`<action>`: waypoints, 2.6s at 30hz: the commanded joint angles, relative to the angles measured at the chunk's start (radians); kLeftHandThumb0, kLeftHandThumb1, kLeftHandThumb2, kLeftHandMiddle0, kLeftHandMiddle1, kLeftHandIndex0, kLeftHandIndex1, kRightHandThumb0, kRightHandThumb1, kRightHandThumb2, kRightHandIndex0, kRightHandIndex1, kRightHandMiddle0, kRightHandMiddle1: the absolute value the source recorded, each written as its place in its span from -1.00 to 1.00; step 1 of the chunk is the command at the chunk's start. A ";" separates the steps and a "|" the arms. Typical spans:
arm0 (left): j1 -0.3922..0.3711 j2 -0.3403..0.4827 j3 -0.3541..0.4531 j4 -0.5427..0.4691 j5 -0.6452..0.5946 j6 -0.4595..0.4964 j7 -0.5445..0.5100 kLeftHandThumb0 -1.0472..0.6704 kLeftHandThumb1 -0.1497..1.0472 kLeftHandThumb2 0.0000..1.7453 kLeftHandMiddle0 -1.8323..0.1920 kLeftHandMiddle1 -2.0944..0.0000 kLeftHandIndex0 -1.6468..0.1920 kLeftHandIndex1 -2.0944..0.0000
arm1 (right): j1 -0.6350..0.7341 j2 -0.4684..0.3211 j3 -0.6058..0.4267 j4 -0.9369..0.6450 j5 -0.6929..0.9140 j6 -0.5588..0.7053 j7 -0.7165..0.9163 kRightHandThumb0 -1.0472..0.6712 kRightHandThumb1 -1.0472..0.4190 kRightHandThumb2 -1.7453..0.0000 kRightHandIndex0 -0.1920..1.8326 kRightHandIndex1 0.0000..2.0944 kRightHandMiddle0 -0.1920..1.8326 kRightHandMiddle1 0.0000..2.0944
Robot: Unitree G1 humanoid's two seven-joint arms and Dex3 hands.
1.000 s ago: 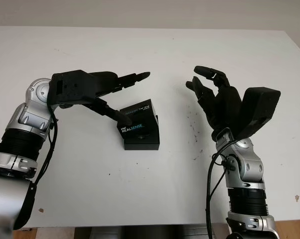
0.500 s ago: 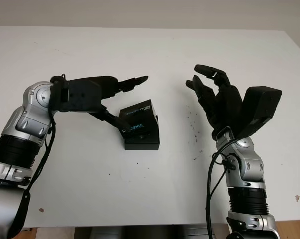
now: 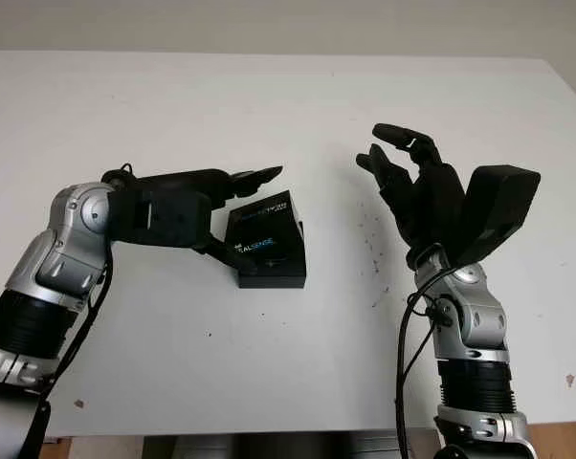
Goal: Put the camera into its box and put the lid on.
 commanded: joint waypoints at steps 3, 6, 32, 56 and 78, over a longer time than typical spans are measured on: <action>0.023 -0.015 -0.002 -0.032 -0.018 0.052 0.002 -0.92 0.96 -0.94 0.93 0.94 0.98 0.98 | 0.000 -0.010 0.000 -0.020 -0.006 -0.006 0.001 -0.06 -1.00 0.67 -0.79 0.14 -0.88 0.39; 0.035 -0.021 -0.007 -0.054 -0.012 0.082 0.009 -0.91 0.94 -0.94 0.93 0.95 0.98 0.98 | -0.001 -0.008 -0.002 -0.021 -0.004 -0.007 0.000 -0.06 -1.00 0.68 -0.79 0.14 -0.88 0.39; 0.063 -0.110 -0.011 -0.042 0.018 0.178 0.199 -0.65 0.76 -0.95 0.62 0.83 0.74 0.87 | 0.004 -0.004 -0.003 -0.025 -0.001 0.001 -0.004 -0.07 -1.00 0.69 -0.77 0.12 -0.87 0.37; 0.060 -0.083 -0.014 0.001 0.032 0.060 0.209 -0.20 0.73 -0.93 0.66 -0.49 0.75 -0.23 | 0.006 -0.003 -0.001 -0.032 -0.002 0.004 -0.008 -0.06 -1.00 0.68 -0.77 0.11 -0.88 0.38; 0.195 -0.064 0.062 -0.423 0.138 0.218 0.310 -0.30 1.00 -0.89 0.87 -0.51 0.77 0.13 | 0.009 0.011 0.007 -0.020 -0.007 -0.012 -0.008 -0.06 -1.00 0.67 -0.80 0.15 -0.90 0.40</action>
